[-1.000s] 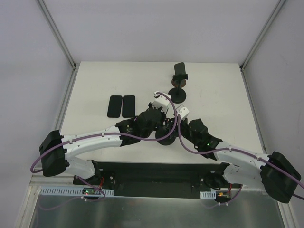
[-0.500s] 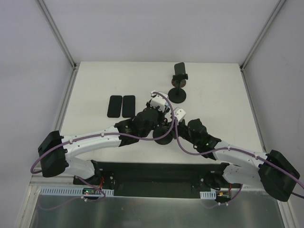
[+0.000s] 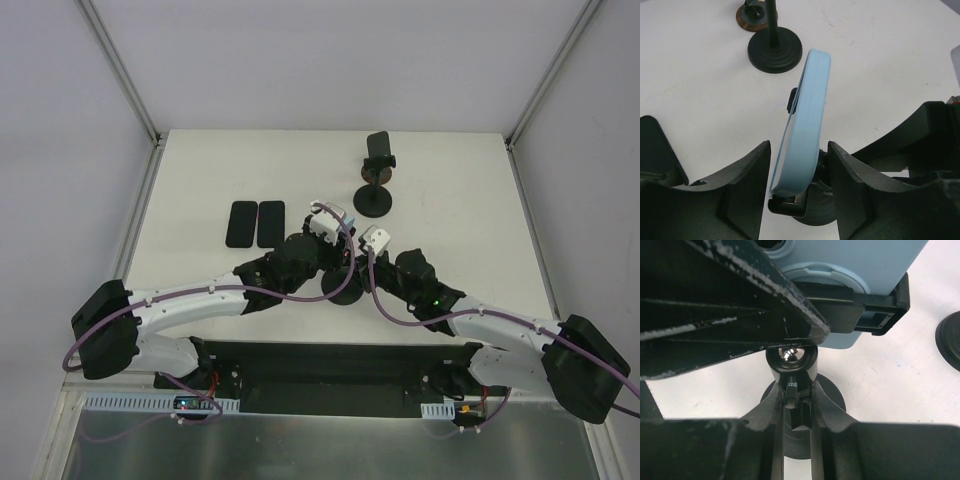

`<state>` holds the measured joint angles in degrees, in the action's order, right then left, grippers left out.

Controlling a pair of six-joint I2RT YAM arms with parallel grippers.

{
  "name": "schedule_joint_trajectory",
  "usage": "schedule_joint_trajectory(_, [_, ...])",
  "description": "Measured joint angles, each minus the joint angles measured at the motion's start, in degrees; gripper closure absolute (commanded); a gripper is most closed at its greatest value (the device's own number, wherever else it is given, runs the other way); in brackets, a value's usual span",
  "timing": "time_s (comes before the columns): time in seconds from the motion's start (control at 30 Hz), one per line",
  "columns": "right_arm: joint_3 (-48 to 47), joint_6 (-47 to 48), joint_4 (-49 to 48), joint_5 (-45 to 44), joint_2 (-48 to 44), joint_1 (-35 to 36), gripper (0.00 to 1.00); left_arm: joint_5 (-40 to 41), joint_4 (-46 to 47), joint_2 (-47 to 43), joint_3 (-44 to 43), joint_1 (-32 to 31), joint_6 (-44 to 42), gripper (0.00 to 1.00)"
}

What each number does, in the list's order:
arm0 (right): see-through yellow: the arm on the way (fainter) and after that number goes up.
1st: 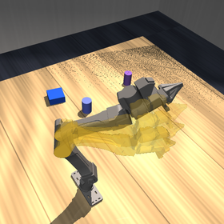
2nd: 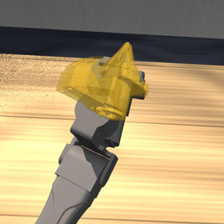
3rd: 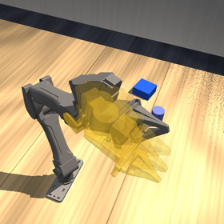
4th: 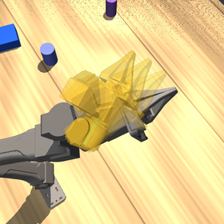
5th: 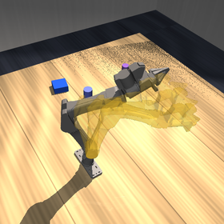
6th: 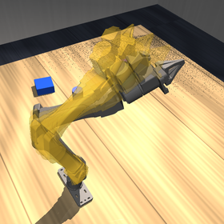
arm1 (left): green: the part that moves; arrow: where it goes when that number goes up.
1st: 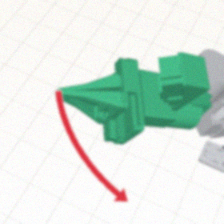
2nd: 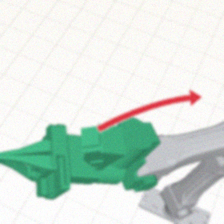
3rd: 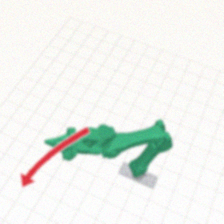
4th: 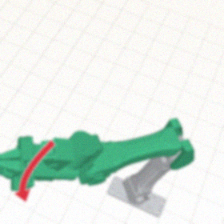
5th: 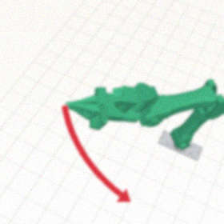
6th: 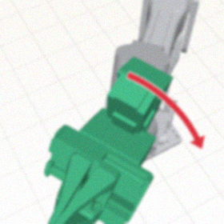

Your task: Remove the phone from the phone stand

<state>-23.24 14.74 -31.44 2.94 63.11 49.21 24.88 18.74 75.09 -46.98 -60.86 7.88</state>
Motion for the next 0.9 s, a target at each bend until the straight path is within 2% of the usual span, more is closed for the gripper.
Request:
schedule_joint_trajectory(0.3, [-0.24,0.76,-0.46,4.0,0.7,-0.26,0.99,-7.93,4.35,-4.33,5.22,3.26,-1.64,0.54])
schedule_joint_trajectory(0.63, [-1.27,1.01,-0.68,7.02,2.21,-0.26,0.98,-8.55,9.86,-4.5,5.9,3.58,-2.99,0.56])
schedule_joint_trajectory(0.73, [-1.51,1.03,-0.66,7.41,2.51,-0.28,0.99,-8.17,10.95,-4.5,6.32,3.58,-3.08,0.64])
schedule_joint_trajectory(0.77, [-1.6,1.03,-0.66,7.54,2.67,-0.28,0.99,-7.93,11.15,-4.5,6.47,3.58,-3.13,0.72])
schedule_joint_trajectory(0.87, [-1.81,1.03,-0.68,8.04,2.97,-0.28,0.99,-7.45,11.74,-4.5,6.95,3.61,-3.89,0.85])
schedule_joint_trajectory(0.9, [-1.84,1.03,-0.68,8.09,2.99,-0.28,0.99,-7.13,11.98,-4.55,7.1,3.61,-4.37,0.97])
